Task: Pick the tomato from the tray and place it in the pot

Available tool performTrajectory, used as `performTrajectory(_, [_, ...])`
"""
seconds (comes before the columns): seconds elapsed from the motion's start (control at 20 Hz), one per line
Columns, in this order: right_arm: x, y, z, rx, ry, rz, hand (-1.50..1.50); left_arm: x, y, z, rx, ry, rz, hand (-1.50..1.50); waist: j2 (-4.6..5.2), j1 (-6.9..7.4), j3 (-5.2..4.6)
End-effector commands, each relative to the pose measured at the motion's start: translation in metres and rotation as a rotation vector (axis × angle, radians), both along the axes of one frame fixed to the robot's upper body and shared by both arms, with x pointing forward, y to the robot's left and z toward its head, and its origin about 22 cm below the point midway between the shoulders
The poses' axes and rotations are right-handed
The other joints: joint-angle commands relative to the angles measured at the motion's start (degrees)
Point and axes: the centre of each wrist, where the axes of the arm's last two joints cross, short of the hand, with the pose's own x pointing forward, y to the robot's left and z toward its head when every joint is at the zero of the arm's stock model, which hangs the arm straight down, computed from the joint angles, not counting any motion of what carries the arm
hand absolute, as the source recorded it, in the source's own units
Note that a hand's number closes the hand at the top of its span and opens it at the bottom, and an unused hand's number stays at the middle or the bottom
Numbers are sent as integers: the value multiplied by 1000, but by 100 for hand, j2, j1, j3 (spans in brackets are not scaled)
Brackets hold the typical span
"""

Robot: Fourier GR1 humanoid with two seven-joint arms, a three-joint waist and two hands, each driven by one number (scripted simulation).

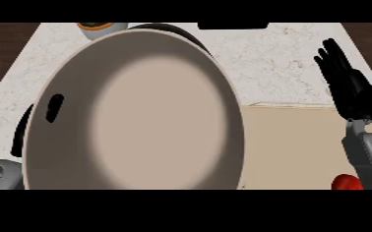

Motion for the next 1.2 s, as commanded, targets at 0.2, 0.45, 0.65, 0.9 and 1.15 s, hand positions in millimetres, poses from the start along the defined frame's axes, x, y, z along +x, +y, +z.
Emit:
performTrajectory(0.2, [-66, 8, 9, -130, -335, 363, 150, -20, 40, 2, 194, -2, 66, 0, 44, -367, -133])
performTrajectory(0.45, [-88, -36, 15, -340, -677, -211, -150, -38, 40, -23, 100, 133, 149, 0, 7, -762, -104])
performTrajectory(0.65, [-156, -26, -27, -415, -772, -131, -150, -34, 34, -15, 80, 133, 120, 0, 92, -534, -120])
performTrajectory(0.9, [-240, -37, -33, -574, -716, -129, -150, -23, 19, -9, 98, 112, 112, 0, 139, -410, -139])
performTrajectory(1.15, [-293, -54, -14, -839, -497, -160, -150, -25, 28, -5, 112, 118, 78, 0, 171, -310, -155])
